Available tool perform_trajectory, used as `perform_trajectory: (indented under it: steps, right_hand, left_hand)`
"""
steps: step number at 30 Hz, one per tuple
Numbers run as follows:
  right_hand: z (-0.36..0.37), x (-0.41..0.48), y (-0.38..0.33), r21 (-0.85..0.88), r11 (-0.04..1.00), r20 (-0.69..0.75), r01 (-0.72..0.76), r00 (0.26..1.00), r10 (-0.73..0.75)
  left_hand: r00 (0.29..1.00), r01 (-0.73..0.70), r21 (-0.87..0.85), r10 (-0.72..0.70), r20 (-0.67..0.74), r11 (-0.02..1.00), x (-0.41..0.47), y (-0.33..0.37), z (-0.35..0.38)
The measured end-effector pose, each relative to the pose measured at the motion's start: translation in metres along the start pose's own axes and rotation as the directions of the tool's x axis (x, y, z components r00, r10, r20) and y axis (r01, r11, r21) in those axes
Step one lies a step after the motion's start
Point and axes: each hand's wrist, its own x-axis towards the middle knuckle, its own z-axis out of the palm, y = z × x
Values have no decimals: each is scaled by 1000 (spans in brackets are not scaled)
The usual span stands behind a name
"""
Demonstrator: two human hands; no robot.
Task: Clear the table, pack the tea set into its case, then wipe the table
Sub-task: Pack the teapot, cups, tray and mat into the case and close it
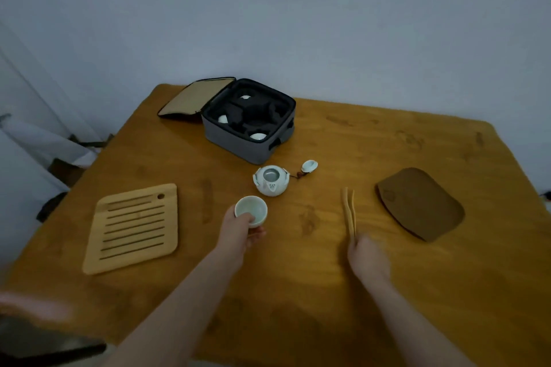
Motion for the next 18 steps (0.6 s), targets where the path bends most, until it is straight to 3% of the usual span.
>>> perform_trajectory:
  steps: [7,11,15,17,18]
  right_hand:
    - [5,0,-25,-25,984,-51,-174,984,173]
    - [-12,-1,-59,188,958,-125,-218,962,243]
    - [-34,-4,-125,423,894,-157,146,984,-86]
    - [-45,-8,-159,599,759,-121,255,966,-229]
    - [-49,-8,-174,693,679,-56,242,957,-285]
  left_hand:
    - [994,-13,94,3,107,996,34,45,-30]
    - [987,-12,100,-4,158,995,45,65,-29]
    - [982,-21,128,-3,191,992,52,77,-19]
    - [977,-26,154,-8,214,988,54,81,-12]
    - [974,-27,164,-11,225,986,55,82,-8]
